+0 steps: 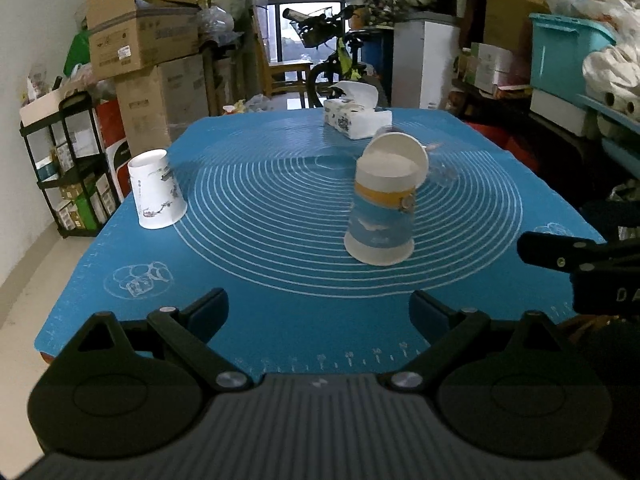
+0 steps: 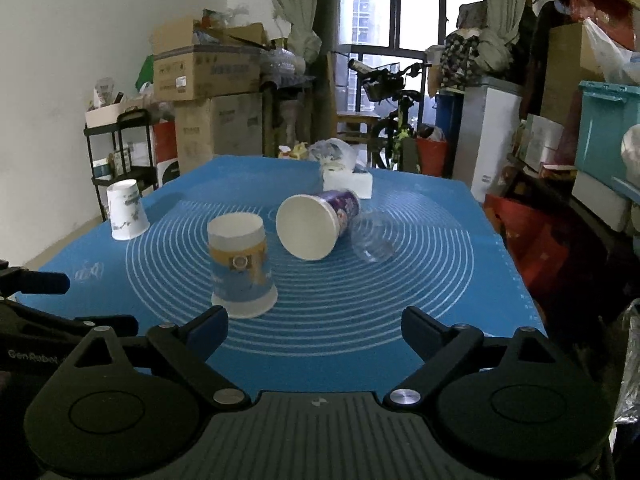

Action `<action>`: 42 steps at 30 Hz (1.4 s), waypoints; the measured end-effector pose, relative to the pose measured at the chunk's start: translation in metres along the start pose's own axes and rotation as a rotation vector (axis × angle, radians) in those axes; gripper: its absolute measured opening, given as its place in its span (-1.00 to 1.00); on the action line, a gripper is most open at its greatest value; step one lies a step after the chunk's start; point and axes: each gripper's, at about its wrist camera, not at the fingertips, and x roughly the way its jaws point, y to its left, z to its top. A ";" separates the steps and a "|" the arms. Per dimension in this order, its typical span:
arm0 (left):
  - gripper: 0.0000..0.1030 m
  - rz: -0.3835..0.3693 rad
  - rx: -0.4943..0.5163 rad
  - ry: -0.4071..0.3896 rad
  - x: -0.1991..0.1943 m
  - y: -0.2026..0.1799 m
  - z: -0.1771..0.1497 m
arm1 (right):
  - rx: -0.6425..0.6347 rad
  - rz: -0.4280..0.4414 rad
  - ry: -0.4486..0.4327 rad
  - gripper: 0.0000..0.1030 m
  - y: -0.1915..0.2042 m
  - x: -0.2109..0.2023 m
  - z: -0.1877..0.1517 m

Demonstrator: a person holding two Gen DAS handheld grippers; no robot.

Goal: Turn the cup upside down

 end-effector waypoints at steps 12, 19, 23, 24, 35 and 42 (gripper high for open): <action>0.86 0.004 0.016 0.008 -0.004 -0.008 -0.008 | 0.011 0.003 0.002 0.82 -0.004 -0.005 -0.007; 0.86 0.008 0.019 0.004 -0.005 -0.008 -0.008 | 0.024 0.007 0.015 0.82 -0.007 -0.007 -0.010; 0.86 0.009 0.018 0.004 -0.006 -0.008 -0.008 | 0.021 0.007 0.016 0.82 -0.007 -0.007 -0.011; 0.86 0.009 0.018 0.004 -0.006 -0.008 -0.008 | 0.023 0.007 0.016 0.82 -0.007 -0.007 -0.011; 0.86 0.010 0.017 0.004 -0.007 -0.007 -0.008 | 0.022 0.007 0.015 0.82 -0.007 -0.007 -0.011; 0.86 0.018 0.021 0.006 -0.009 -0.006 -0.009 | 0.022 0.007 0.016 0.83 -0.006 -0.007 -0.011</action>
